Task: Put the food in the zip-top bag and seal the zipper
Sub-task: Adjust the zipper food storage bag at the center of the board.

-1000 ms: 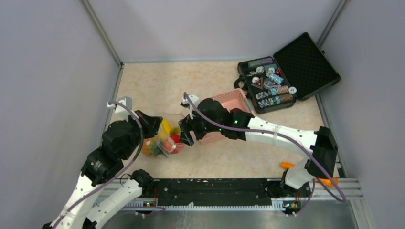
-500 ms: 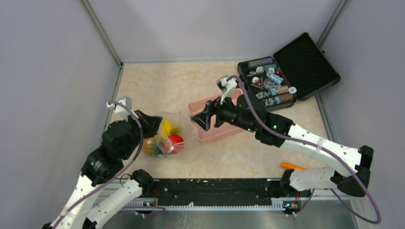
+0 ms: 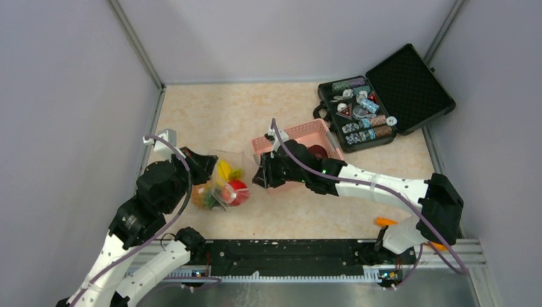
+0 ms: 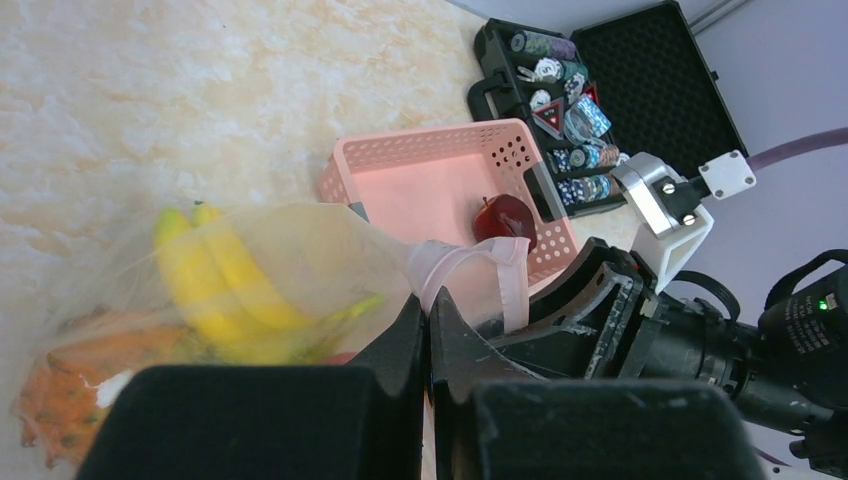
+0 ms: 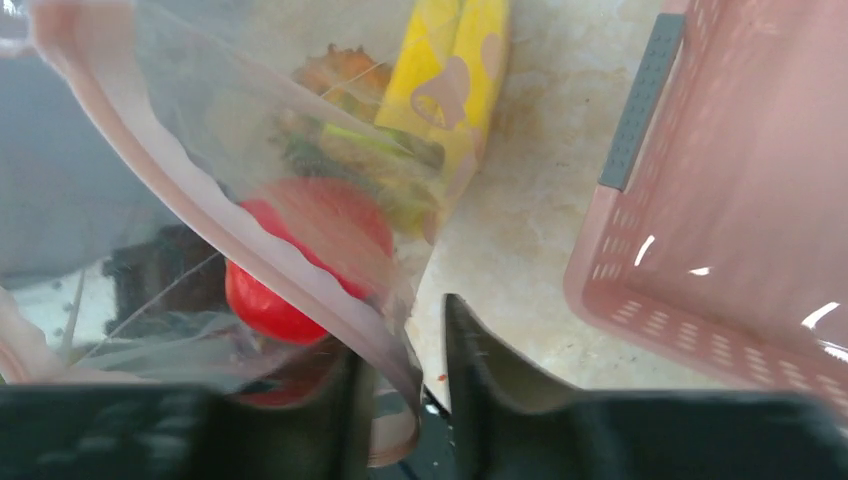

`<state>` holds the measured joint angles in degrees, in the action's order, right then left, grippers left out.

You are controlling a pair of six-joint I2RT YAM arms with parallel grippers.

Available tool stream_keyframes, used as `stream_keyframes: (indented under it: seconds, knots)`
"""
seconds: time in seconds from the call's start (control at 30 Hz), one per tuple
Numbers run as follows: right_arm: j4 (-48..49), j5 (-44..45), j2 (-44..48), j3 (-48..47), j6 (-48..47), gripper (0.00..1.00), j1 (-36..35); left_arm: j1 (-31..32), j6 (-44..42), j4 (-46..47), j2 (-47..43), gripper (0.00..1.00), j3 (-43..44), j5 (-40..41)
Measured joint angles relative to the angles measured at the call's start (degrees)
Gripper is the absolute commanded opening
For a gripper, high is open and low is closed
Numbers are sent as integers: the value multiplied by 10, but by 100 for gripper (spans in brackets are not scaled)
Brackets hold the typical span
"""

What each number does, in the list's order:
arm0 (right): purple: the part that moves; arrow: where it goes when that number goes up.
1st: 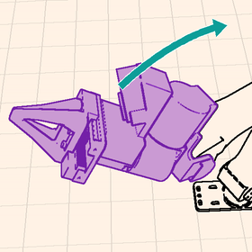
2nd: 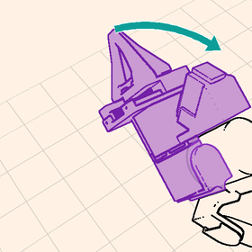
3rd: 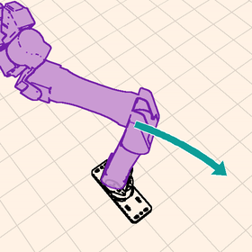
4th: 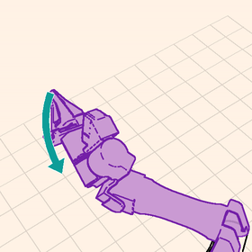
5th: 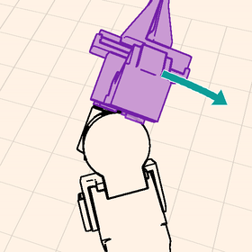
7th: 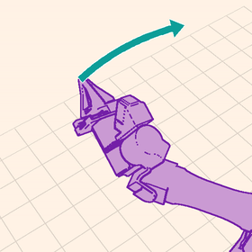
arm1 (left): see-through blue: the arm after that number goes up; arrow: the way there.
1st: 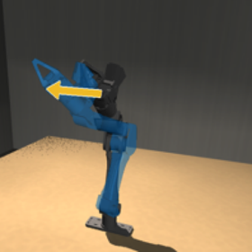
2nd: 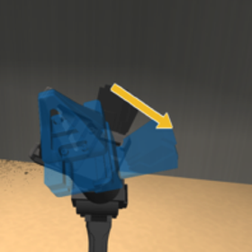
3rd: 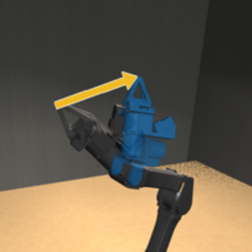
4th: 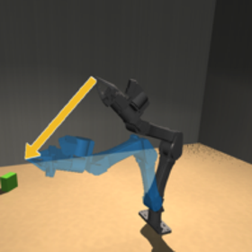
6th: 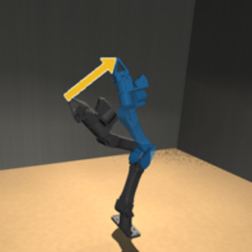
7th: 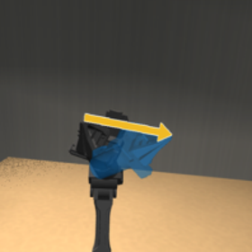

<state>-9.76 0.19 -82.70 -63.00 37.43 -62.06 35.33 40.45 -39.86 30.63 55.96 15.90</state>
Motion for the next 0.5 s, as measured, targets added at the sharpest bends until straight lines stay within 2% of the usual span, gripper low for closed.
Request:
stream_keyframes:
  seconds: [0.07, 0.2, 0.3, 0.5]
  knots:
    - [2, -7, -5, 0, 3, 0, 0, 0, 0, 0, -1, 0, 0, 0]
    - [-6, -13, -7, -25, -9, 0, 0, 0, 2, 0, -2, 0, -2, 2]
    - [-23, -14, -12, -82, -33, 0, 0, 0, 13, -1, -13, 0, -2, 24]
    - [3, -49, -18, -191, -66, 0, 0, 0, 12, -50, -58, 0, 38, 121]
